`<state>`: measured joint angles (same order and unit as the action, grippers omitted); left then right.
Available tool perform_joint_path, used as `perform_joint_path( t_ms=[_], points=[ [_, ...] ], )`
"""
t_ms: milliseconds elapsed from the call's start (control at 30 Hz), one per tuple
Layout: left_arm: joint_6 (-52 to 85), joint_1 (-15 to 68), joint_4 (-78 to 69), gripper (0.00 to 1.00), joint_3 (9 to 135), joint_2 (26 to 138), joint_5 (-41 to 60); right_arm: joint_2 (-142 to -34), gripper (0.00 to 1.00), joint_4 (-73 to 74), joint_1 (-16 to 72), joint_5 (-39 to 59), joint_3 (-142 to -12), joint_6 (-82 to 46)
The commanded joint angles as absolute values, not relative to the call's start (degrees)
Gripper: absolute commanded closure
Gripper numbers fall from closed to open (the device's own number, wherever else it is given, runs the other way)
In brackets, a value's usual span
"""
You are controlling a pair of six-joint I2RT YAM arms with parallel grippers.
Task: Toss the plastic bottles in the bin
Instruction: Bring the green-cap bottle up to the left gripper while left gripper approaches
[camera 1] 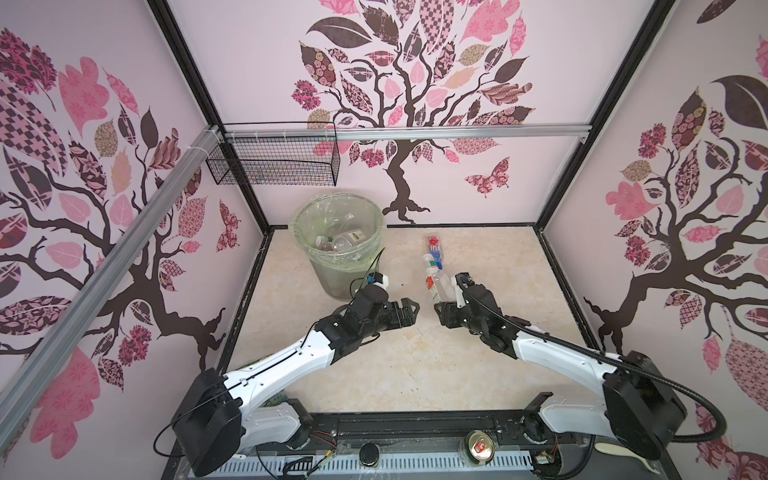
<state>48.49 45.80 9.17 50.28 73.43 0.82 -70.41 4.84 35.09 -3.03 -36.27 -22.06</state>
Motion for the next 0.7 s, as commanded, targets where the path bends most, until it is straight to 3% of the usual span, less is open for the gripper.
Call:
perform_joint_path(
  t_ms=[0, 667],
  points=[
    [49.04, 46.06, 5.44, 0.02, 57.42, 76.99, 0.43, -66.36, 0.39, 1.93, 35.20, -1.99, -37.64, -22.33],
    [50.71, 47.90, 1.98, 0.02, 72.13, 91.55, 0.08, -56.40, 0.39, -2.72, 35.22, 3.84, -41.84, -26.14]
  ],
)
